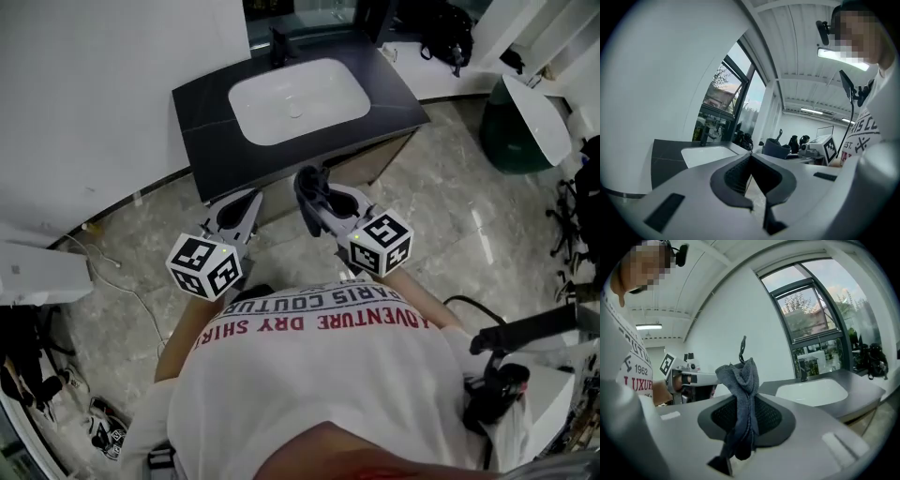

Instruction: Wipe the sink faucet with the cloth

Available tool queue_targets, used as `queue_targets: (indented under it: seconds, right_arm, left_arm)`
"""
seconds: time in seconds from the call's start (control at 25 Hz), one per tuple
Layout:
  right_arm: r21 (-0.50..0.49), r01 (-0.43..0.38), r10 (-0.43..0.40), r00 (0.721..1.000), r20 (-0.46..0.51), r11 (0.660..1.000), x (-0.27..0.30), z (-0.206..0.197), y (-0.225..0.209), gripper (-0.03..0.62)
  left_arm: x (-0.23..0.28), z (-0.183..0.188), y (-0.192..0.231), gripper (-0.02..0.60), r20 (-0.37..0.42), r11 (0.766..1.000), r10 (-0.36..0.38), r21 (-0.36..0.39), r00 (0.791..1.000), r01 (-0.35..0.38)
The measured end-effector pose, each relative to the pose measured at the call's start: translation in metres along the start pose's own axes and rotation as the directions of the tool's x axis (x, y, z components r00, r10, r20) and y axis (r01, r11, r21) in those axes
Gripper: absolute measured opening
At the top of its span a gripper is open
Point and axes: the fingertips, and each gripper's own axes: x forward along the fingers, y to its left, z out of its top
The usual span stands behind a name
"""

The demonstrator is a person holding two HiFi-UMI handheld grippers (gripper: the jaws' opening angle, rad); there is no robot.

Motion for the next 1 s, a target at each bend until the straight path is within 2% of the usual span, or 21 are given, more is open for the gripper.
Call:
queue_targets:
  seconds: [0.16,0.36,0.52,0.72,0.84,1.0]
  right_arm:
    - [-0.035,-0.056,0.056,0.998,-0.009,0.998,-0.058,-0.013,0.047,0.077]
    - [-0.058,-0.092,0.091,0.996,-0.021,0.994,-0.098,-0.024,0.089,0.077]
    - [0.001,-0.119,0.119,0.993,0.014,0.993,-0.19,-0.056,0.158,0.077]
    - [-0.024,-0.131,0.131,0.991,0.001,0.991,-0.303,-0.092,0.233,0.077]
    - [-0.036,-0.14,0.141,0.99,0.011,0.989,-0.349,-0.093,0.264,0.077]
    - [-0.056,-0.171,0.172,0.985,0.027,0.984,-0.403,-0.081,0.296,0.077]
  left_arm:
    - [-0.045,-0.01,-0.068,0.002,0.019,0.999,0.02,0.026,1.0,-0.021]
    - [-0.075,-0.034,-0.118,0.002,0.017,1.0,0.017,0.013,1.0,-0.018]
    - [-0.144,-0.084,-0.215,0.002,0.044,0.999,0.037,-0.001,0.998,-0.037]
    - [-0.222,-0.126,-0.33,0.002,0.054,0.998,0.058,0.004,0.997,-0.058]
    - [-0.257,-0.131,-0.379,0.002,0.037,0.995,0.096,0.037,0.995,-0.097]
    - [-0.288,-0.12,-0.442,0.002,0.069,0.991,0.114,0.064,0.991,-0.118]
